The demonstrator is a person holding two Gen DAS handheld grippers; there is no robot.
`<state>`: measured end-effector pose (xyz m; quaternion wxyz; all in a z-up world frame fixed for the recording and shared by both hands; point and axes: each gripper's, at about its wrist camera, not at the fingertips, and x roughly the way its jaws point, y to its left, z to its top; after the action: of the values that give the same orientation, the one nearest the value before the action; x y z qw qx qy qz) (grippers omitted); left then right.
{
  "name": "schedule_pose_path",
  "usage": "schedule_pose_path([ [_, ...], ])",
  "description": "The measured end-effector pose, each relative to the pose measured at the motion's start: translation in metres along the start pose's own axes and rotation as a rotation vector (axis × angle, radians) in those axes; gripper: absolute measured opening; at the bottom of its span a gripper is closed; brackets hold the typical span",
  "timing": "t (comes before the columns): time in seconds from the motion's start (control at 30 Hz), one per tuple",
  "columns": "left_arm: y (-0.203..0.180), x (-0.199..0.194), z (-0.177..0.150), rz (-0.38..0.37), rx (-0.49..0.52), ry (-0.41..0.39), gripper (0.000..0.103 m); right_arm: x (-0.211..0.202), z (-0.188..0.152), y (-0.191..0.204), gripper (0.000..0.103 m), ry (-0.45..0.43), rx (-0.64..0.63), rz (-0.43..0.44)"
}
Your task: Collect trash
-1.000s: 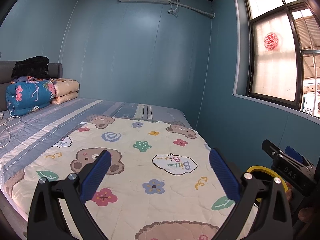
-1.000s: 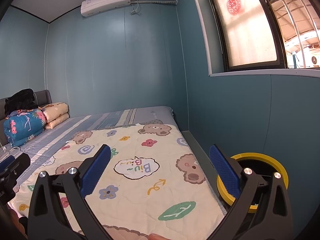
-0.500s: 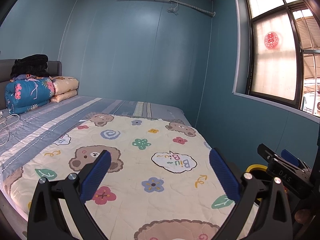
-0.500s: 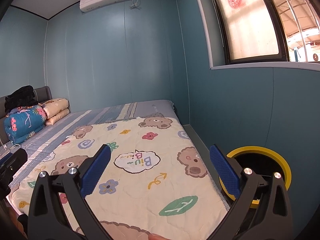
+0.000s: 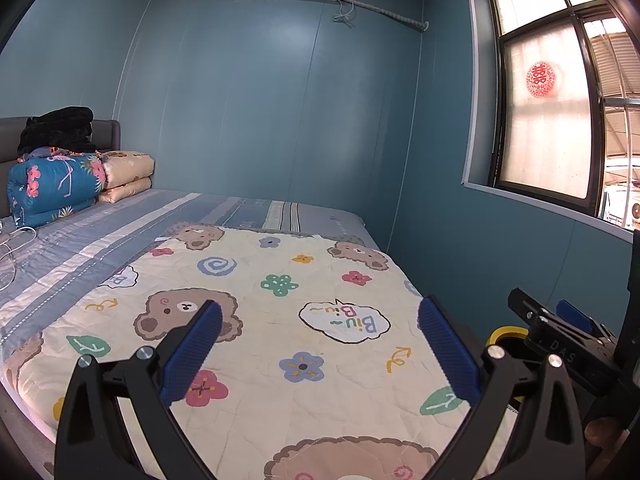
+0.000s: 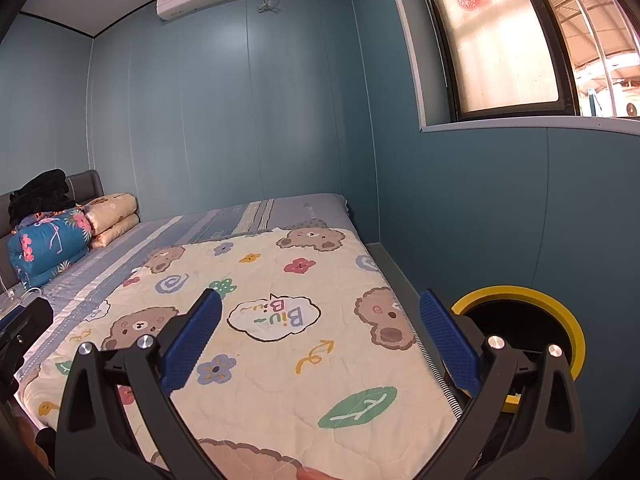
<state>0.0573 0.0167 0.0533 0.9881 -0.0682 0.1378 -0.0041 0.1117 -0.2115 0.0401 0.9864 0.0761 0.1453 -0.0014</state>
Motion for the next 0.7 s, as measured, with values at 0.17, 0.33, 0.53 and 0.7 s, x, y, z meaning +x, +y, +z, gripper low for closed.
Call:
schedule_pose_path([
  [0.17,-0.0002,0.0012,-0.0001,-0.004,0.002,0.003,0.095,0.0002,-0.0012,-0.0006,0.095,0.004,0.004,-0.001],
  [0.33,-0.0012,0.0014,-0.0006,-0.005,0.005,0.004,0.095,0.0005,-0.0017,-0.0010,0.095,0.005,0.003,-0.002],
  [0.53,-0.0020,0.0017,-0.0010,-0.002,0.005,0.004,0.095,0.0003,-0.0022,-0.0027,0.095,0.012,0.009,-0.002],
  [0.7,-0.0002,0.0033,-0.0015,-0.006,-0.001,0.006,0.095,0.0008,-0.0019,-0.0038,0.095,0.014,0.011,0.000],
])
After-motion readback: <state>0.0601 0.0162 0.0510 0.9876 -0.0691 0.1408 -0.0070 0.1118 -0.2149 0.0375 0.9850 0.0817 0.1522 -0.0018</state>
